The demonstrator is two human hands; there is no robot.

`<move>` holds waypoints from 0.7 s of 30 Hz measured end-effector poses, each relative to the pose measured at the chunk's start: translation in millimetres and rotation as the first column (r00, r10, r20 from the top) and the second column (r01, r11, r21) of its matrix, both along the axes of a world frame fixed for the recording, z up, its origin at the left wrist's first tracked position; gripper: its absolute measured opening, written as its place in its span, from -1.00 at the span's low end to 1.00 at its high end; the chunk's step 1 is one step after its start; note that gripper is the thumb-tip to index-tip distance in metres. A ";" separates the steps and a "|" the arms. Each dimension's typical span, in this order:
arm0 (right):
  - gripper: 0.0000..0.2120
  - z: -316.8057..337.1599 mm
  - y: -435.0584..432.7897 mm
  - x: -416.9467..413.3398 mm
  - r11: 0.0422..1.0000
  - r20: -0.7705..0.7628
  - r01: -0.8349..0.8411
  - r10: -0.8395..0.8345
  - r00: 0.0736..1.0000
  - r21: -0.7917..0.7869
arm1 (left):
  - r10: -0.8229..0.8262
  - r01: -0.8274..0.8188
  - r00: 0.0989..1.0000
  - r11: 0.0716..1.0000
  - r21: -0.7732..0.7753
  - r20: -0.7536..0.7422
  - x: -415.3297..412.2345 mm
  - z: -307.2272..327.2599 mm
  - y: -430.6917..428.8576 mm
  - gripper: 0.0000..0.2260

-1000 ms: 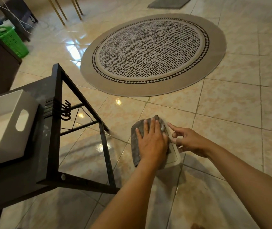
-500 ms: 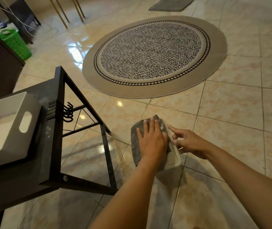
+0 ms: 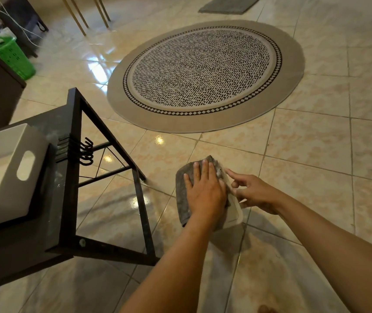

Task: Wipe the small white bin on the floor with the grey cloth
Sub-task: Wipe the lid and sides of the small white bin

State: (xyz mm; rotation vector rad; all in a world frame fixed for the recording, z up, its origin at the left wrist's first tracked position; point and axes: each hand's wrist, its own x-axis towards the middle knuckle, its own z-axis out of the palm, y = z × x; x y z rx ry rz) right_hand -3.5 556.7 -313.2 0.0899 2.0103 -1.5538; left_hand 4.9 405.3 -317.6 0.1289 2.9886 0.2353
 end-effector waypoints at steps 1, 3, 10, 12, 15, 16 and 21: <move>-0.33 -0.5 -0.4 -0.5 1.000 0.004 0.000 0.000 1.000 -0.001 | 0.012 -0.012 1.000 1.000 0.018 -0.003 -1.6 -1.0 -5.5 -0.47; -0.30 -0.4 -2.0 -2.8 1.000 0.016 -0.020 0.020 1.000 0.001 | 0.012 -0.011 1.000 0.999 0.052 -0.014 4.3 -4.2 -14.9 -0.48; -0.23 6.4 -6.9 -19.3 0.993 -0.008 -0.111 0.111 0.994 0.050 | -0.037 0.042 0.998 0.995 0.089 -0.053 18.5 -9.3 -22.8 -0.41; -0.22 6.1 -5.1 -20.2 0.993 -0.013 -0.113 0.113 0.993 0.045 | -0.077 0.080 0.996 0.994 0.070 -0.049 23.1 -8.2 -16.6 -0.45; -0.21 3.5 -2.5 -19.8 0.992 -0.006 -0.125 0.126 0.992 0.028 | -0.110 0.112 0.993 0.993 0.040 -0.038 18.4 -6.6 -5.5 -0.47; -0.21 3.0 -2.3 -20.3 0.991 -0.009 -0.130 0.131 0.991 0.025 | -0.101 0.102 0.994 0.994 0.033 -0.035 11.9 -5.3 -4.2 -0.47; -0.22 4.8 -2.7 -24.3 0.991 -0.022 -0.137 0.137 0.990 0.005 | 0.019 -0.018 1.000 0.999 0.047 -0.021 6.8 -4.8 -18.4 -0.47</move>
